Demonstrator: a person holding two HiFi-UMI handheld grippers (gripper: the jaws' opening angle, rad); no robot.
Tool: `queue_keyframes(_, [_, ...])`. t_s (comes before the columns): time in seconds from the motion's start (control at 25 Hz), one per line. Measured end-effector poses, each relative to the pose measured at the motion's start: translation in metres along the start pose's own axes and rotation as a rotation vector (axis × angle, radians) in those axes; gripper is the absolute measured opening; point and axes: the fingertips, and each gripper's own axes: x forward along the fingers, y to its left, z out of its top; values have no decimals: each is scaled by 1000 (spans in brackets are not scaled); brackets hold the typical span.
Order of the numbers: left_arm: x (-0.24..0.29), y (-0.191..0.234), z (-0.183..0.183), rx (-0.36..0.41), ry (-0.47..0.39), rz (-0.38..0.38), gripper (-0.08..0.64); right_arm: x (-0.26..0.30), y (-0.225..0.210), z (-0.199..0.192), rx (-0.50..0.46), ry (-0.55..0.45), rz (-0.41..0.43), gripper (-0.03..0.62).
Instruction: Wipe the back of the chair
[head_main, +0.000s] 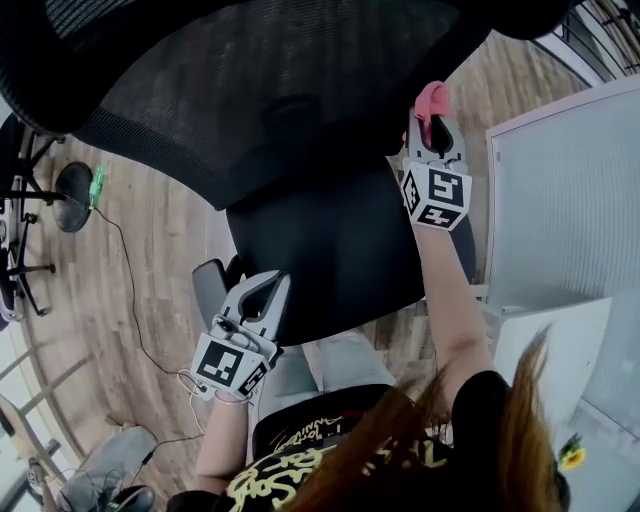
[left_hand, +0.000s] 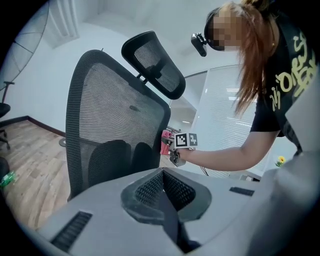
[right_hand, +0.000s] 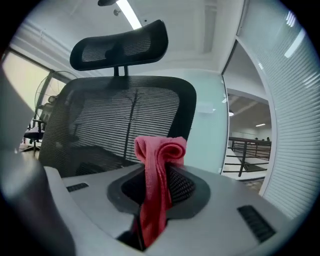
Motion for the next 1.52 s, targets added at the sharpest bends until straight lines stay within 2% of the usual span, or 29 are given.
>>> queue_keyframes(0.16, [-10, 9, -2, -7, -3, 1, -5, 1, 24, 6, 78, -8, -18, 74])
queue_keyframes(0.48, [-38, 35, -2, -21, -14, 15, -5, 0, 98, 21, 116, -36, 45, 74])
queue_keyframes(0.8, [-61, 54, 3, -22, -30, 34, -5, -10, 196, 30, 76, -49, 200, 74])
queue_keyframes(1.04, [-80, 58, 11, -11, -43, 47, -5, -23, 258, 36, 92, -46, 288, 74])
queue_keyframes(1.28, [-97, 66, 17, -1, -58, 71, -5, -38, 325, 37, 37, -50, 417, 74])
queue_keyframes(1.52, [-119, 86, 17, -2, -64, 113, -5, -47, 379, 37, 21, -33, 486, 74])
